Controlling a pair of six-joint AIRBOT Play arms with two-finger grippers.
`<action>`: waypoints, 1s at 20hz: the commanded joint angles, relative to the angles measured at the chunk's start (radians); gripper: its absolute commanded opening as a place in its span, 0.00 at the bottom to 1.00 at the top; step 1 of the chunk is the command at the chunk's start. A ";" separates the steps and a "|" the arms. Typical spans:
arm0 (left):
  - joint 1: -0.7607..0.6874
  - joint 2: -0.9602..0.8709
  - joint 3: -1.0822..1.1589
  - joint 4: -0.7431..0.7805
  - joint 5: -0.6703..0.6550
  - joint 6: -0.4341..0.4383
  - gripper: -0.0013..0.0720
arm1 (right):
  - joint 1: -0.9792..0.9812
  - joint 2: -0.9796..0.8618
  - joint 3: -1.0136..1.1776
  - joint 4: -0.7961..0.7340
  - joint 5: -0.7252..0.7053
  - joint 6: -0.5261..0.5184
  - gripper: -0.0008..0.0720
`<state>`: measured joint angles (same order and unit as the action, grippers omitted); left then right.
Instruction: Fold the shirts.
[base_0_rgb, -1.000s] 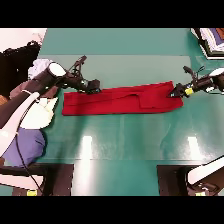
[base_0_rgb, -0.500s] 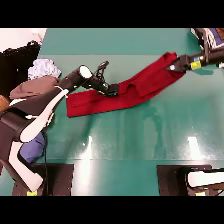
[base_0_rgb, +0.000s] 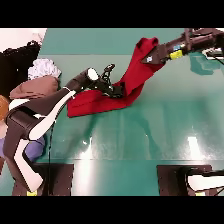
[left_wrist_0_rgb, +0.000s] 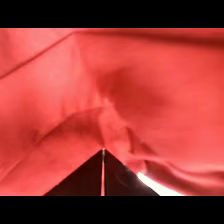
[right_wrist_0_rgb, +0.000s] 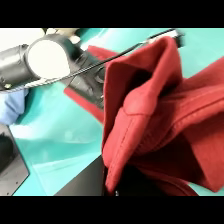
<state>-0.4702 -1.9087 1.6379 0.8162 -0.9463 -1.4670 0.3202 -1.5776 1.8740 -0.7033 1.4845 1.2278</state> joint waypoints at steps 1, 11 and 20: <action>0.039 0.044 0.031 0.083 -0.064 0.000 0.05 | 0.069 -0.031 0.008 0.002 -0.014 -0.020 0.03; 0.423 0.414 0.032 0.523 -0.337 0.001 0.05 | 0.463 -0.244 0.024 0.003 -0.340 -0.142 0.03; 0.536 0.499 0.032 0.496 -0.378 0.001 0.05 | 0.510 -0.331 0.060 -0.158 -0.296 -0.047 0.77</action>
<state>0.0479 -1.4239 1.6695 1.3258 -1.3067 -1.4658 0.8665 -1.9415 2.0006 -0.7803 1.1549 1.1061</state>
